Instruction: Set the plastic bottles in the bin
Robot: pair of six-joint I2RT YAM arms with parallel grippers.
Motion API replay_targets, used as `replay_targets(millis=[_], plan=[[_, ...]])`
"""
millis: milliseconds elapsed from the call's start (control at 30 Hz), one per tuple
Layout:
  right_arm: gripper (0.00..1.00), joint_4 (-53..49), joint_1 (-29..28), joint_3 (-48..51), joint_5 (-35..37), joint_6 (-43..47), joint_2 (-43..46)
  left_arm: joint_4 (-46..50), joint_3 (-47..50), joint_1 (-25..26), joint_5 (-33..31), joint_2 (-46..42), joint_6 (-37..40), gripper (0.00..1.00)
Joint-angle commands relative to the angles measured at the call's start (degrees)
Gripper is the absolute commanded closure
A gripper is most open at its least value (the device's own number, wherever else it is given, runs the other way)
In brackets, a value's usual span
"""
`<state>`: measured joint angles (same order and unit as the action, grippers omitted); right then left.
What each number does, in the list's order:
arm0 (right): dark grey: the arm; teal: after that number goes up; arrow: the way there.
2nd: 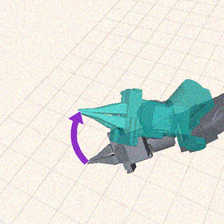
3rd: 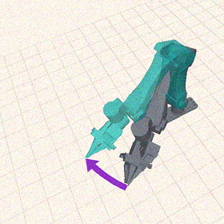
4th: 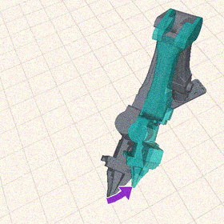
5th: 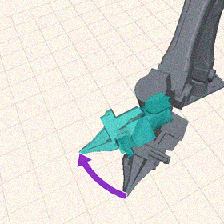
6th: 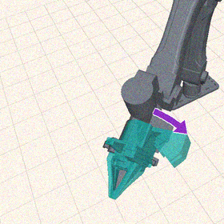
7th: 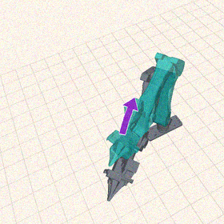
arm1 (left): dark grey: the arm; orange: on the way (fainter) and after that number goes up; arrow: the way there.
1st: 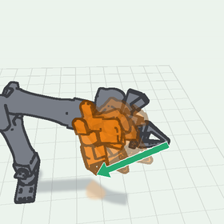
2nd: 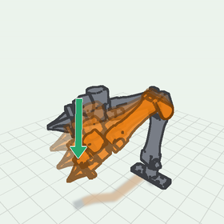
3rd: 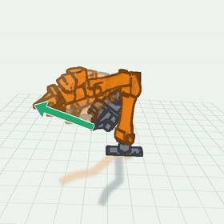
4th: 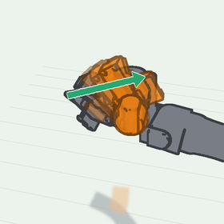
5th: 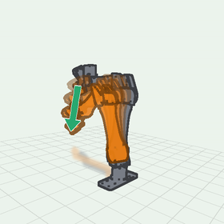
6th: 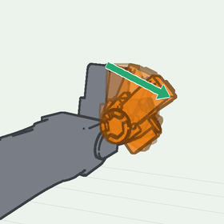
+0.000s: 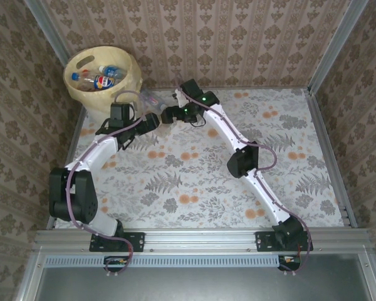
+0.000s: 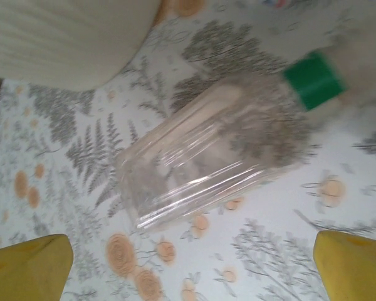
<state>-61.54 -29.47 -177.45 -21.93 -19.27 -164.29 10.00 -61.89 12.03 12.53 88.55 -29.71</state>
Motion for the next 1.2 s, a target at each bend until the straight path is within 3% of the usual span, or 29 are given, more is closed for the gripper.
replay_targets(millis=[0,267,367,467,667,900,1000,1167], plan=[[0.00,-4.90,0.36,-5.02,9.61,-0.13,4.43,0.41,-2.26,0.26,-0.33,3.30,4.18,0.00],[0.00,-7.87,1.76,-5.02,18.77,3.86,9.36,5.08,-12.69,2.61,-0.96,14.91,12.99,0.00],[0.00,-8.58,5.06,-2.00,17.20,3.87,14.92,8.16,-17.03,3.93,-1.90,19.72,15.26,0.00],[0.00,-6.69,9.15,10.66,15.86,3.93,25.74,10.55,-20.64,5.16,-4.75,23.63,17.44,0.00],[0.00,4.73,12.05,47.78,19.78,8.38,51.67,13.33,-26.56,6.06,-5.31,29.61,19.79,0.00],[0.00,34.59,11.98,91.17,19.27,5.66,79.32,16.88,-31.57,7.06,-7.01,34.37,22.40,0.00],[0.00,48.16,11.98,105.76,18.97,0.68,87.31,17.47,-32.17,8.03,-8.39,35.13,23.49,0.02],[0.00,57.44,11.99,116.96,15.23,-3.37,91.56,17.93,-32.22,9.49,-12.22,36.16,25.21,0.06]])
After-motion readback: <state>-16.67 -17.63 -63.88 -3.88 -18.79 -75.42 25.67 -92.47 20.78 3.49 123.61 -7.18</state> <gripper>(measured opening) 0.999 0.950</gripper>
